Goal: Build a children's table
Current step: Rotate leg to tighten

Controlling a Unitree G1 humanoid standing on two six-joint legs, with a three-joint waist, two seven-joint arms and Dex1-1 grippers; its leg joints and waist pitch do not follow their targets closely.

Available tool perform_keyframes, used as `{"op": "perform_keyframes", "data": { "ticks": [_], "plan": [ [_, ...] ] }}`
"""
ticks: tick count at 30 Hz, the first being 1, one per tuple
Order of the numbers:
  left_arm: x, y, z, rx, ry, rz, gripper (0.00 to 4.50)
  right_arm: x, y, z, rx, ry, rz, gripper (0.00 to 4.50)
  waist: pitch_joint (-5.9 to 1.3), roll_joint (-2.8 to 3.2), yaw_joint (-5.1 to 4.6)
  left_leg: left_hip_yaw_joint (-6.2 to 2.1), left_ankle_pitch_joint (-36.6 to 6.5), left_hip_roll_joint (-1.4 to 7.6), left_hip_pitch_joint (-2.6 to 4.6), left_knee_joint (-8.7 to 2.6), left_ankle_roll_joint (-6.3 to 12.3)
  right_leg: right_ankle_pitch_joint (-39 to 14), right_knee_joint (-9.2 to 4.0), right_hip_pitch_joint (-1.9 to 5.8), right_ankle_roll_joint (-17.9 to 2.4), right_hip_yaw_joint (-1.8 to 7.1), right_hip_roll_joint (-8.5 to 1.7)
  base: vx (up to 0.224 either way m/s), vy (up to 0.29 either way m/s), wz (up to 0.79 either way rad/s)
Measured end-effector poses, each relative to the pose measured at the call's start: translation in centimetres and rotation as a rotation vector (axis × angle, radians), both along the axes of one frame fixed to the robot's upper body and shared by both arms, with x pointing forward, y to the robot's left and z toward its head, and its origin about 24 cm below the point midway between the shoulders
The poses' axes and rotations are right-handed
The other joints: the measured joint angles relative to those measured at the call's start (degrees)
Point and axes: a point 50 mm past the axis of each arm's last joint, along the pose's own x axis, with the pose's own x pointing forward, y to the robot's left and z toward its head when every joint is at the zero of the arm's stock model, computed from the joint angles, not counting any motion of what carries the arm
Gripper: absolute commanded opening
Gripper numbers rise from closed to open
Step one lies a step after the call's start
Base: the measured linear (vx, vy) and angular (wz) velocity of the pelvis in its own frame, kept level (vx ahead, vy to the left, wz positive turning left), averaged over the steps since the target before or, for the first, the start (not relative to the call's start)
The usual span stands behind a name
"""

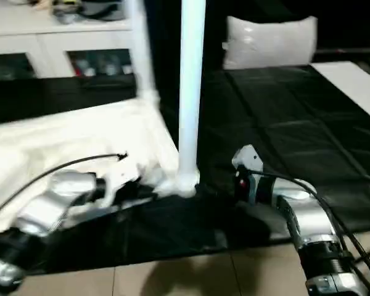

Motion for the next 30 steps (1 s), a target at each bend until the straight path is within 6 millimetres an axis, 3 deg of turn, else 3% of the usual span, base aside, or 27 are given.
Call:
{"op": "perform_keyframes", "data": {
  "ticks": [7,16,17,30],
  "plan": [
    [-0.6,-0.3,0.0,0.010,0.036,-0.084,0.00,-0.7,1.8,-0.7,0.035,0.075,0.122,3.33,0.04,-0.26,1.24,0.38,0.0,-0.01,0.43,-0.01,-0.07,0.0,0.05,0.27,0.0,0.21,0.00,0.000,0.000,0.00],
    [-0.7,-0.3,0.0,0.011,0.047,-0.104,0.00,-0.8,2.4,-0.9,0.048,0.105,0.159,2.71,0.01,-0.31,1.35,0.43,0.0,-0.02,0.45,-0.03,-0.07,0.0,0.04,0.29,0.0,0.26,0.01,0.000,0.000,0.00],
    [-0.7,-0.3,0.0,0.011,0.047,-0.104,0.00,-0.8,2.4,-0.9,0.048,0.106,0.160,2.44,0.01,-0.31,1.35,0.43,0.0,-0.02,0.45,-0.03,-0.07,0.0,0.04,0.29,0.0,0.26,0.01,0.000,0.000,0.00],
    [-0.9,-0.5,-0.2,-0.012,0.072,-0.054,0.00,-1.0,2.7,-0.8,0.049,0.096,0.145,2.10,-0.04,-0.39,1.28,0.46,0.0,-0.02,0.57,-0.02,-0.10,0.0,0.05,0.36,0.0,0.28,0.01,0.000,0.000,0.00]
  ]
}}
